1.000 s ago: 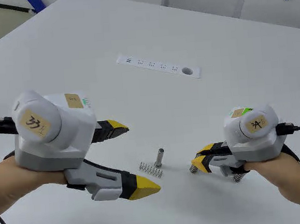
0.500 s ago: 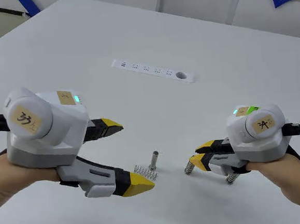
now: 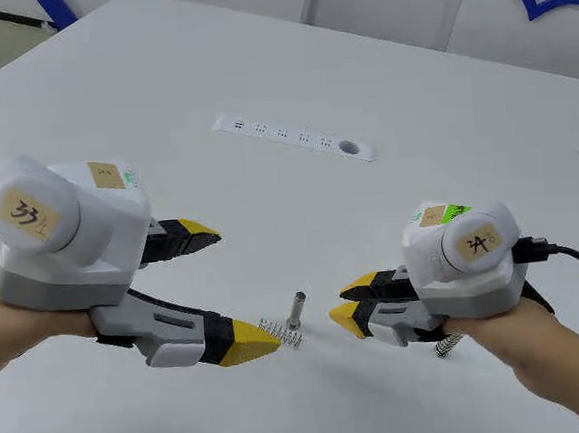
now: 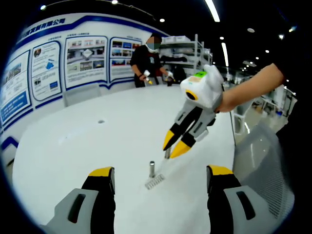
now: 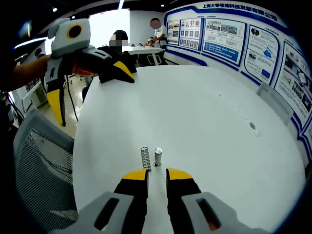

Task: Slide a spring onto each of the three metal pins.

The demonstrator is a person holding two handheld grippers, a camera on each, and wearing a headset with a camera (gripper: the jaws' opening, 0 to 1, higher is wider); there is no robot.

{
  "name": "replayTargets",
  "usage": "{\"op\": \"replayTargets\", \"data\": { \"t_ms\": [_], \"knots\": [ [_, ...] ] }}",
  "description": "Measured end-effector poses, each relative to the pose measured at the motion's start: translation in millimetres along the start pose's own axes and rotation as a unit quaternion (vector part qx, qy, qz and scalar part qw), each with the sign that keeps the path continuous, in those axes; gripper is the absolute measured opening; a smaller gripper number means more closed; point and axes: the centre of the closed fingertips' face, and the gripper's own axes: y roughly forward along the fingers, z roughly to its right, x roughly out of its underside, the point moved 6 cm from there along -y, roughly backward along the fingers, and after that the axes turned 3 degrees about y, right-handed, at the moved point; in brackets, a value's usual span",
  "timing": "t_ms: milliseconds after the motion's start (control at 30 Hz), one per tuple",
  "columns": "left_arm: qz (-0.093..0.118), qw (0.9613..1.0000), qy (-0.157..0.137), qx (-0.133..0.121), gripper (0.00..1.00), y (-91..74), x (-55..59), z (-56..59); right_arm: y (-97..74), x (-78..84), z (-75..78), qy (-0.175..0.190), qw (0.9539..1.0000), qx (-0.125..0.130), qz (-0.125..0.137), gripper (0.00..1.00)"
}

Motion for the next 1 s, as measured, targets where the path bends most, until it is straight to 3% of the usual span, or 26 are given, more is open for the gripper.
{"op": "replayTargets", "data": {
  "t_ms": [367,500,700,1000],
  "knots": [
    [-0.001,1.0,-0.008,-0.003,0.78,0.5,4.7,-2.3,22.7,8.4,-13.9,0.004,0.9996,-0.02,-0.021,0.16],
    [-0.002,0.9999,-0.013,-0.005,0.77,-1.0,8.9,-3.8,32.3,9.8,-19.7,-0.01,0.9992,-0.025,-0.031,0.17],
    [-0.011,0.9998,-0.015,-0.007,0.77,-4.3,14.6,-6.0,44.3,7.6,-12.0,0.026,0.9992,-0.02,-0.023,0.17],
    [-0.014,0.9995,-0.021,-0.017,0.77,-8.5,17.1,-12.4,59.6,16.9,-10.1,0.044,0.9975,-0.023,-0.049,0.17]
  ]
}}
